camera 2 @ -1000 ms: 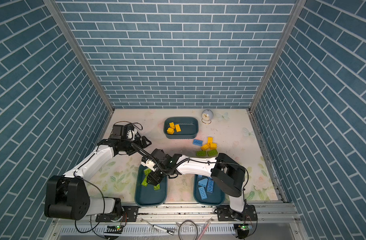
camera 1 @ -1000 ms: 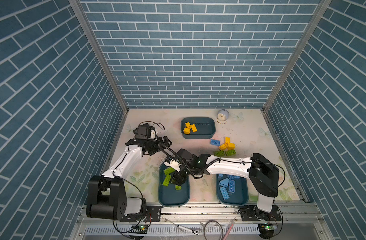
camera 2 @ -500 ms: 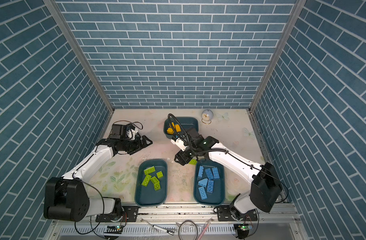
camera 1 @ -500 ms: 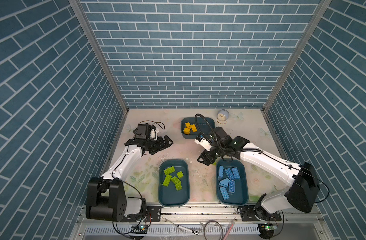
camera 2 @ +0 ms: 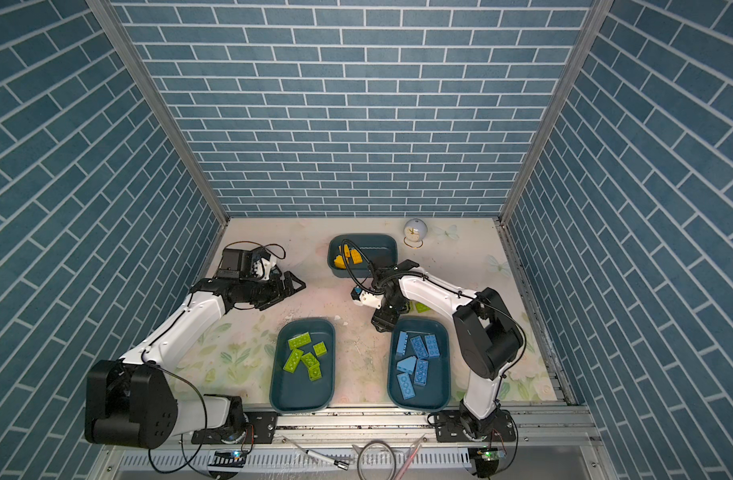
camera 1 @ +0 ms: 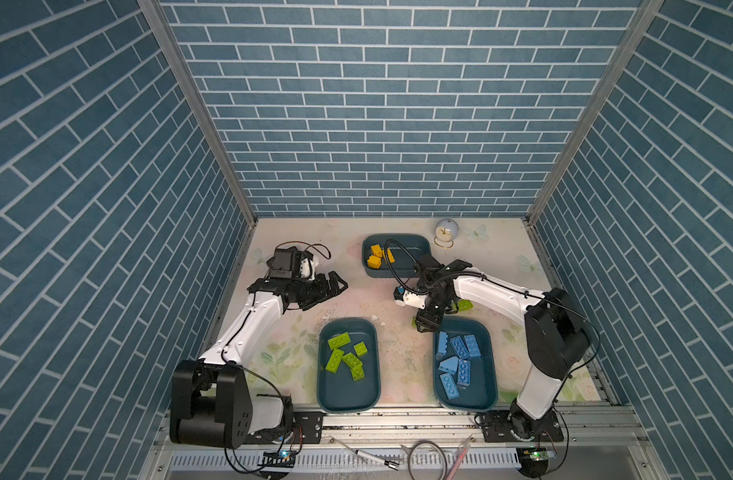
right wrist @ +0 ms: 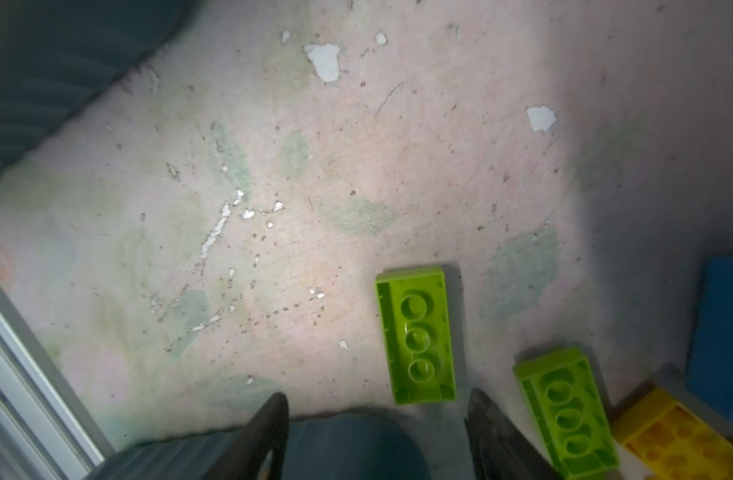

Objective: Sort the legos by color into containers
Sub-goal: 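Move the right gripper back over the lime-green bricks in the pile, then grasp a lime-green 2x4 brick with the right gripper, then carry the green brick with the right gripper into the green bin, release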

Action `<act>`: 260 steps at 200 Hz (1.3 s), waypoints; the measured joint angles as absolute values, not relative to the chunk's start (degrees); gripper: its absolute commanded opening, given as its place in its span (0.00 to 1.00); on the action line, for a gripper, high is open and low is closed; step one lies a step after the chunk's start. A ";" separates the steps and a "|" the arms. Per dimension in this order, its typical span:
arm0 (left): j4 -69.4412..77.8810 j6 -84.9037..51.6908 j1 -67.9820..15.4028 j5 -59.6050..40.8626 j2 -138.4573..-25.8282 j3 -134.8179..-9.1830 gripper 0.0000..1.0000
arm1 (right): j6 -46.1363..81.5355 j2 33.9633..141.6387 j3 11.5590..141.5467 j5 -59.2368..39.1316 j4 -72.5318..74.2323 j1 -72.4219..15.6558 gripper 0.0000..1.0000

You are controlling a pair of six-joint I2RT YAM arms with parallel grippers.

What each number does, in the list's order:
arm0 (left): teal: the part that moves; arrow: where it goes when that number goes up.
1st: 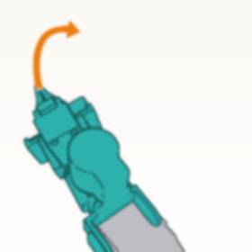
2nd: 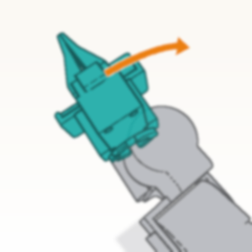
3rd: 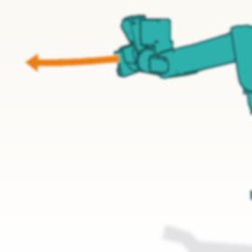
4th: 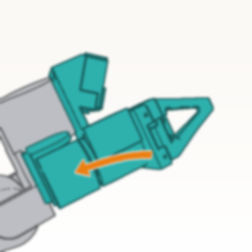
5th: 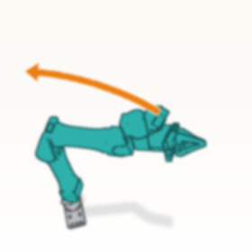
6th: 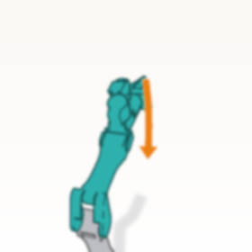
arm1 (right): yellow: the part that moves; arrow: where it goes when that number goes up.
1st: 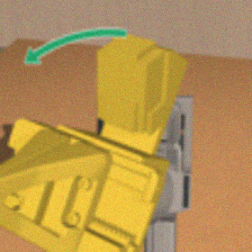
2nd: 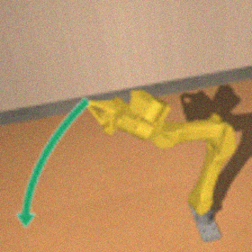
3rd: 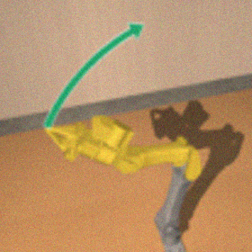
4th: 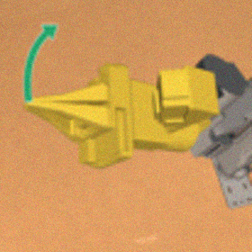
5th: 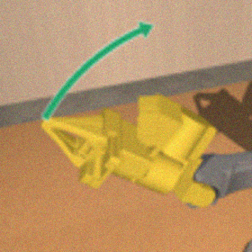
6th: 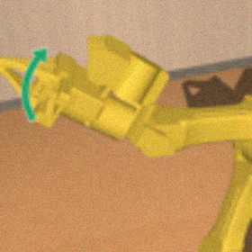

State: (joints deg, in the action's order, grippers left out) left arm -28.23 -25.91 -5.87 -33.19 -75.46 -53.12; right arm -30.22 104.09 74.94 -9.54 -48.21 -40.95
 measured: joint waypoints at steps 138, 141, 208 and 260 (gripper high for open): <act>-32.36 -23.38 -5.87 -33.74 -75.48 -54.26 0.98 | -35.20 113.47 79.15 -3.44 -48.88 -40.97 0.26; -32.53 -23.29 -5.87 -33.74 -75.48 -54.37 0.98 | -35.24 113.47 79.24 -3.44 -48.88 -40.99 0.26; -34.09 -21.61 -5.87 -33.58 -76.03 -56.66 0.98 | -30.35 103.20 82.52 -12.82 -46.39 -51.66 0.26; -34.28 -21.43 -5.87 -33.63 -78.26 -57.43 0.98 | -24.53 104.25 85.93 -20.67 -38.87 -65.47 0.29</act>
State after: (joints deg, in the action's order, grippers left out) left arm -34.28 -21.43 -5.87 -33.63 -78.26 -57.43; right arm -24.53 104.25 85.93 -20.67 -38.87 -65.47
